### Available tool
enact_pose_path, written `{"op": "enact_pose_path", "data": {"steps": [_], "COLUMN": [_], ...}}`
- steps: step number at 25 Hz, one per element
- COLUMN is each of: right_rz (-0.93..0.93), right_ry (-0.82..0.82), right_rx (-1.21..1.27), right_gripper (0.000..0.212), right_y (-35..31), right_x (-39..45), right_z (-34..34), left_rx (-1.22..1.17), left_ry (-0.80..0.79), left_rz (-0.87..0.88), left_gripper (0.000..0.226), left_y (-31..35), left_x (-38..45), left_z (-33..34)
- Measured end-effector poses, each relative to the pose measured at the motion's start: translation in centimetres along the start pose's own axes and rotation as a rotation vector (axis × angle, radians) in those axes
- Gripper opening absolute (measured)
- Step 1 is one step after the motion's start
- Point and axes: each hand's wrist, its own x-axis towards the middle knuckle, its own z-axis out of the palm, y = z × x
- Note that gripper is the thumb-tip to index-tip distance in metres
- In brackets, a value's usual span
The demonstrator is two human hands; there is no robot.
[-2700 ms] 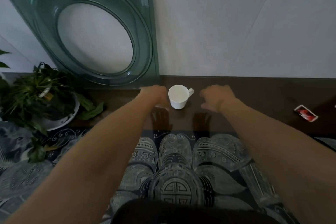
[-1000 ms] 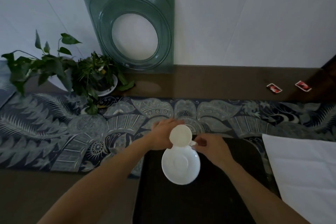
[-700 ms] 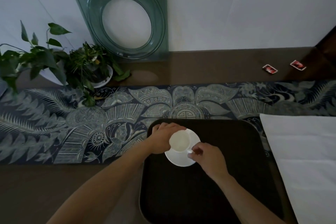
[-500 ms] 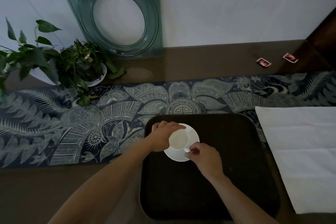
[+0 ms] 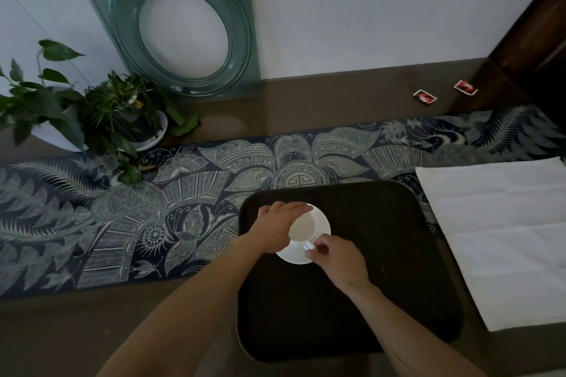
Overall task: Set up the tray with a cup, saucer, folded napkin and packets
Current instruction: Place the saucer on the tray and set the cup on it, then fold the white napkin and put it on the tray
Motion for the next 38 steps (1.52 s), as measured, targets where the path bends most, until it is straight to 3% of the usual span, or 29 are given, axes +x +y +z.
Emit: {"op": "enact_pose_path", "data": {"steps": [9,13,18,28,38], "right_rz": [-0.031,-0.025,0.058,0.315,0.318], "right_ry": [-0.077,-0.115,-0.099,0.010,-0.013], "right_rx": [-0.104,-0.275,-0.436,-0.476,-0.474], "right_gripper": [0.031,0.026,0.026,0.031,0.031], "right_y": [0.3,3.2,11.8,33.5,42.9], "right_x": [-0.1,-0.5,-4.7,-20.5,-22.7], "right_z": [-1.8,-5.3,-12.0,-23.6,-27.3], "left_rx": [0.128,0.162,0.256,0.306,0.383], "left_ry": [-0.058,-0.055,-0.215,-0.307,-0.203], "left_rz": [-0.031,-0.058,-0.031,0.069,0.059], "left_gripper": [0.093,0.070,0.061,0.070,0.068], "left_y": [1.2,4.3,14.6,37.1,43.2], "left_x": [0.2,1.4,4.1,6.6,9.7], "left_z": [-1.7,-4.3,-3.2,9.1,14.2]}}
